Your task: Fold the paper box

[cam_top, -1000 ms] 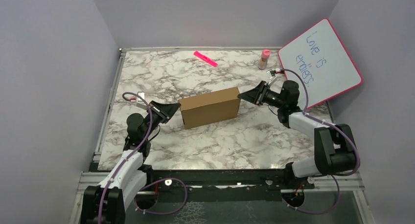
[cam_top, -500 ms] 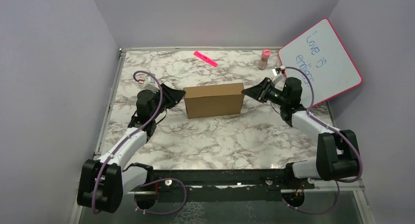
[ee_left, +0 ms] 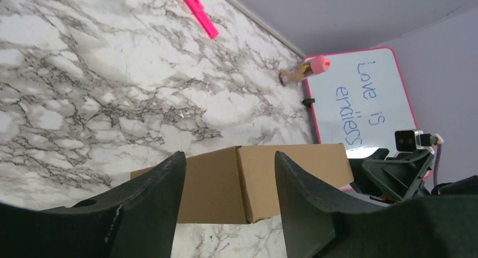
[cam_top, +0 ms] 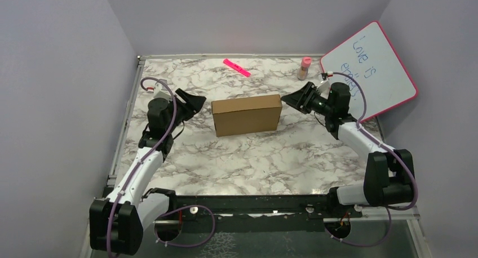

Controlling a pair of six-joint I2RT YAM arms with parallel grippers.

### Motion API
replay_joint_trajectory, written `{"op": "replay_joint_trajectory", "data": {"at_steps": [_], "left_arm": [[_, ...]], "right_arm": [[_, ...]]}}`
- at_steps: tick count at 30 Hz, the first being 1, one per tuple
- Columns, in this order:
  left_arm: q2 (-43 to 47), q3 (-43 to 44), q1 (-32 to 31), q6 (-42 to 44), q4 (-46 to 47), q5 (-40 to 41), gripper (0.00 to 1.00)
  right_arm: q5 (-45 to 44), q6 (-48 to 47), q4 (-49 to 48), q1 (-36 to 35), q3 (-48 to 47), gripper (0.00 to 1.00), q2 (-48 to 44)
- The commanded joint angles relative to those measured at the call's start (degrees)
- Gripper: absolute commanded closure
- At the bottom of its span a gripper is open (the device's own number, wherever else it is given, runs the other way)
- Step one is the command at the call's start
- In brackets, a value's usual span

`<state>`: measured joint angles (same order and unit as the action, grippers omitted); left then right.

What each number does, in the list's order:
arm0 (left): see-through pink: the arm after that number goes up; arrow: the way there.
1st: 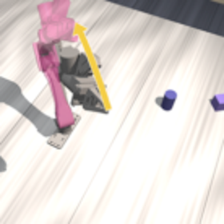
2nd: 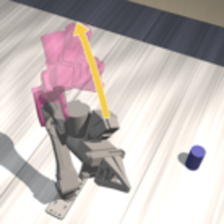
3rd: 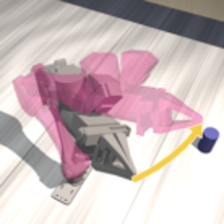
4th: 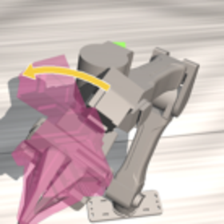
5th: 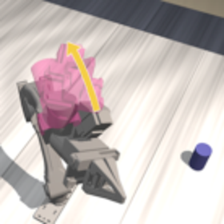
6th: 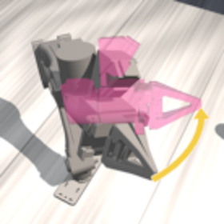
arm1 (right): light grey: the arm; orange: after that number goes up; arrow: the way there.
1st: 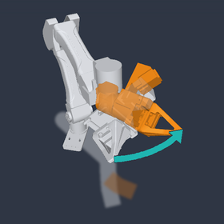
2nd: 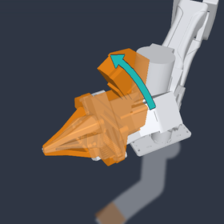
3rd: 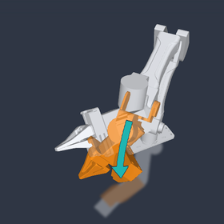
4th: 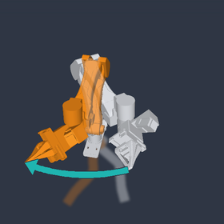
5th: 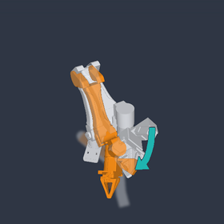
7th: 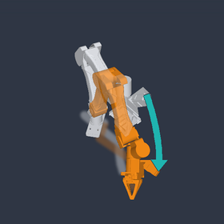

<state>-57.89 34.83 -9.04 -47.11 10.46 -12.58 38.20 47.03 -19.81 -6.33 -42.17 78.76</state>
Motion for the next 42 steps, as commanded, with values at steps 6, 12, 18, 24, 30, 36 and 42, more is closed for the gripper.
{"op": "replay_joint_trajectory", "data": {"at_steps": [6,12,18,24,30,36,42], "left_arm": [[1.83,3.19,1.39,-3.03,2.33,-7.00,0.34],[-1.31,-1.40,1.38,-5.56,5.25,-12.04,0.31],[-1.97,-2.66,1.22,-5.59,5.98,-13.13,0.29],[-3.16,-3.00,1.23,-4.92,6.40,-14.37,0.30],[-6.42,-3.45,1.15,-5.16,8.26,-14.63,0.33],[-9.39,-4.09,0.33,-4.15,8.98,-15.19,0.43],[-10.40,-7.90,0.33,-2.39,9.19,-13.79,0.56]], "right_arm": [[3.65,1.17,-0.42,2.64,-3.87,0.40,1.04],[7.55,0.52,-2.42,2.62,-2.42,0.40,4.53],[10.64,0.97,-4.14,2.58,-2.34,0.41,6.64],[12.04,2.12,-6.03,2.62,-1.60,0.41,7.47],[13.38,3.42,-7.43,2.50,-1.87,0.41,8.94],[13.22,2.18,-6.06,2.53,-0.24,0.44,10.36],[11.18,-2.91,-1.84,2.50,2.92,0.57,11.45]]}}
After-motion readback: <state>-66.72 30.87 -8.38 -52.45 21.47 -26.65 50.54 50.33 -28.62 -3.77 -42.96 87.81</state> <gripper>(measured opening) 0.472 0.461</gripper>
